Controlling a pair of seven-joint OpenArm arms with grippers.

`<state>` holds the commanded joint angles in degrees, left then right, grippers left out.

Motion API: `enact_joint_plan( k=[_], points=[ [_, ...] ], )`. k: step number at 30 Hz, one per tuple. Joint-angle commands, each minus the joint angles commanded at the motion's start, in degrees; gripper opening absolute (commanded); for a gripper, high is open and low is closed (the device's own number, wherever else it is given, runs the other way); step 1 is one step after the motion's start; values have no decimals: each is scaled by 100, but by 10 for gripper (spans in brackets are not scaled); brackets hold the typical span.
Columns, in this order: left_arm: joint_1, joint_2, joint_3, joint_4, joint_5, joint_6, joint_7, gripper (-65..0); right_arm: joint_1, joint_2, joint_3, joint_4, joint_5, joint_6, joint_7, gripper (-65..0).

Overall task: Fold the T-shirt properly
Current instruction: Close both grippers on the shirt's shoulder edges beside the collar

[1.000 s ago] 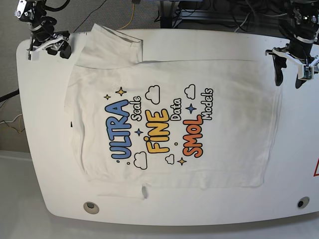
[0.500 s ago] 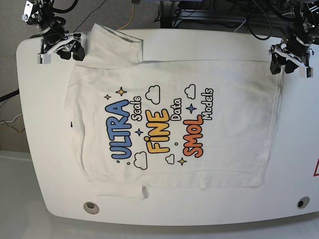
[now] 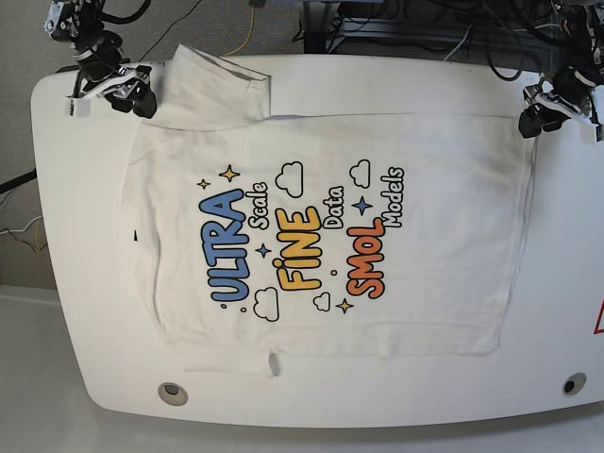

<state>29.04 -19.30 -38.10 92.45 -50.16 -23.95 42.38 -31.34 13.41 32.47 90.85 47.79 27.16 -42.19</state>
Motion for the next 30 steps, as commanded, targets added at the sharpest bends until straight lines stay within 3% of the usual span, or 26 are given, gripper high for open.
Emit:
enact_joint_plan(
  k=[7,9,15,25,30],
  points=[
    [69,-4,84,46,115,49,-243,-332,100,45,47,79,38,11,-36,-286],
    [228,2,56,252,229,116,-660,-331,152,56,91,112,97,90,-118,-287],
    [308,16,44,327,282,139,-938,-332,198,90,42,104,86,143,-152,-290],
    [299,9,32,161,225,167,-861,-329,140,97,-344,31,64,153,-134,-286],
    [191,-37,30,-139,128,142,-479,-333,111,74,-404,33,83,147,-57,-284]
  ],
)
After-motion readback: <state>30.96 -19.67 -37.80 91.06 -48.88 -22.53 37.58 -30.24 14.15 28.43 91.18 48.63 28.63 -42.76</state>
